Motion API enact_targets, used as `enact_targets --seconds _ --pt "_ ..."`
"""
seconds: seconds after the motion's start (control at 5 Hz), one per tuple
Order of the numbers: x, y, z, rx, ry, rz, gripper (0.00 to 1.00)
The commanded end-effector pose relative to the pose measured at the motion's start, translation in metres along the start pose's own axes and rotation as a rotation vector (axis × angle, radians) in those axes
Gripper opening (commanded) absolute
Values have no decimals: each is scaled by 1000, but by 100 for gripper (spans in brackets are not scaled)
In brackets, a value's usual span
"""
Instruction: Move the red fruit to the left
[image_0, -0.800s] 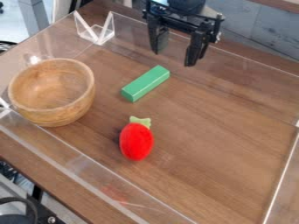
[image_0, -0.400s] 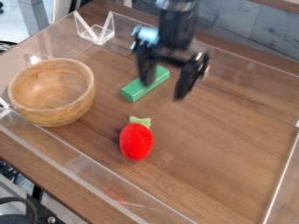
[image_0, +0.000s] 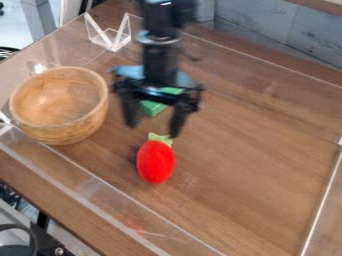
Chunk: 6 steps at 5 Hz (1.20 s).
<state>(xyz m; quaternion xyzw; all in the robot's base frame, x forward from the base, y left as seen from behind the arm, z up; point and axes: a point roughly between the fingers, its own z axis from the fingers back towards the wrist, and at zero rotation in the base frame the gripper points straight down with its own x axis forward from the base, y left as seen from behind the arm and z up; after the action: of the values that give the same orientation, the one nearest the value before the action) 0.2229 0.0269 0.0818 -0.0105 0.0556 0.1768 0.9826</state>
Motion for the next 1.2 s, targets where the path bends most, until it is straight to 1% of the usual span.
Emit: enact_targets --seconds 0.0,0.2,0.4,0.6,0.8,1.0 --pt "-5 7 4 -29 -71 126 100" --pt "-4 -1 -14 -37 -99 180 100" --pt "-1 -12 -35 -21 -139 228 100" --pt "-3 -21 -44 -1 -187 257 100" --pt "-2 -22 -25 4 -228 259 100" --pt "2 -22 -12 17 -255 279 100"
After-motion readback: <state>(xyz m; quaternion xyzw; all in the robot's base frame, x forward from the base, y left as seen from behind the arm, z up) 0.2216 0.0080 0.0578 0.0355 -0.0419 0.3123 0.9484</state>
